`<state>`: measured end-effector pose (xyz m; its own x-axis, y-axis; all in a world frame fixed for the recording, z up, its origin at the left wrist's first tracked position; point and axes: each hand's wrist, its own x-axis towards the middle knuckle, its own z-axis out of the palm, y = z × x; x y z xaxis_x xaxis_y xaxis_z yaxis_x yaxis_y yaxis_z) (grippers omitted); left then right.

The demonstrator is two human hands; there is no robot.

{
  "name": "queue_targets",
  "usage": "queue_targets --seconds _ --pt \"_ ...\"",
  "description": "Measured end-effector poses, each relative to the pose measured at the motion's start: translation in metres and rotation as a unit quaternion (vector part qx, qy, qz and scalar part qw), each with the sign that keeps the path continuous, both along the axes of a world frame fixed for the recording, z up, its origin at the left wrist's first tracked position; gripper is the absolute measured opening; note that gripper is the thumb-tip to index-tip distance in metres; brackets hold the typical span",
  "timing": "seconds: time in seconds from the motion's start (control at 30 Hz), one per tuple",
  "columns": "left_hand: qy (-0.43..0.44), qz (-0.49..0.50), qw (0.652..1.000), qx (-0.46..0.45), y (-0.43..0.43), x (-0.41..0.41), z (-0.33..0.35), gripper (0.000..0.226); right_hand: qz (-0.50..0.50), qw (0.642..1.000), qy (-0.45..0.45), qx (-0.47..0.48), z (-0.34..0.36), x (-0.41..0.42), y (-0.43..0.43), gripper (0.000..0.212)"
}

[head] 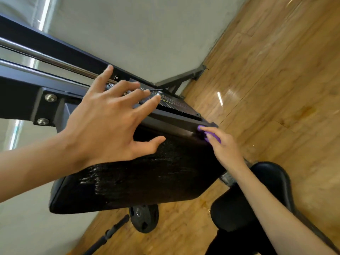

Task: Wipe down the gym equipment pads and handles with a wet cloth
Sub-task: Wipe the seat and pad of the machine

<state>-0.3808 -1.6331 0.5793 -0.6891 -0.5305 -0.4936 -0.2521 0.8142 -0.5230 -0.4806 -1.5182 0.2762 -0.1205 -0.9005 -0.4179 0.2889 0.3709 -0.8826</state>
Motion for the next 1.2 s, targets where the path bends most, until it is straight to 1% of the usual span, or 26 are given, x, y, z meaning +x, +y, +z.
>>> queue_targets --seconds 0.07,0.17,0.3,0.43,0.47,0.5,0.53,0.67,0.73,0.77,0.8,0.87,0.93,1.0,1.1,1.2 --pt "0.0 -0.001 1.0 0.001 0.0 0.0 0.0 0.088 0.003 0.998 -0.01 -0.055 0.023 0.004 -0.017 0.03" --pt "0.01 -0.003 1.0 -0.003 0.002 0.0 0.001 0.088 0.026 0.992 0.055 -0.113 0.028 0.005 -0.027 0.028" --pt "0.009 0.002 1.0 0.003 0.002 -0.001 0.0 0.089 0.007 0.997 0.062 -0.043 -0.016 0.004 -0.012 0.02" --pt "0.005 0.007 1.0 -0.003 0.003 0.0 -0.002 0.09 0.006 0.995 0.019 0.1 -0.062 -0.015 0.004 0.015" --pt "0.002 0.011 1.0 -0.003 0.003 -0.001 -0.002 0.091 0.008 0.992 0.011 0.127 -0.068 -0.018 0.003 0.016" --pt "-0.001 0.014 1.0 -0.002 0.003 -0.002 -0.002 0.091 0.013 0.991 0.013 0.133 -0.07 -0.018 0.0 0.017" --pt "-0.004 0.015 1.0 -0.003 0.003 -0.002 -0.002 0.092 0.019 0.992 0.02 0.122 -0.064 -0.017 -0.006 0.017" --pt "0.007 0.013 1.0 -0.002 0.004 -0.001 -0.001 0.092 0.031 0.999 0.007 -0.035 -0.011 -0.003 -0.036 0.02" --pt "0.014 0.009 1.0 -0.004 0.003 -0.001 -0.002 0.092 0.032 0.996 0.026 -0.082 -0.006 0.001 -0.034 0.021" --pt "0.012 0.009 1.0 -0.006 0.003 0.0 -0.003 0.092 0.03 0.996 0.034 -0.078 -0.016 0.001 -0.03 0.021" --pt "0.008 0.008 1.0 -0.007 0.003 0.0 -0.003 0.093 0.031 0.997 0.036 -0.054 -0.028 -0.002 -0.023 0.021" --pt "0.002 0.004 1.0 -0.009 0.003 0.001 -0.003 0.093 0.047 0.998 0.036 0.016 -0.058 -0.014 -0.007 0.023" --pt "-0.005 0.002 1.0 -0.013 0.003 0.001 -0.004 0.094 0.065 0.995 0.04 0.065 -0.078 -0.025 0.001 0.022" --pt "-0.014 0.004 1.0 -0.013 0.004 0.0 -0.005 0.094 0.076 0.994 0.034 0.066 -0.08 -0.027 0.001 0.018" --pt "-0.035 0.001 0.999 -0.011 0.003 0.0 -0.004 0.091 0.081 0.995 0.006 0.052 -0.067 -0.017 -0.004 0.019" --pt "-0.048 -0.029 0.998 -0.013 0.0 0.0 -0.002 0.084 0.063 0.995 0.046 0.056 -0.075 -0.015 0.0 0.015"
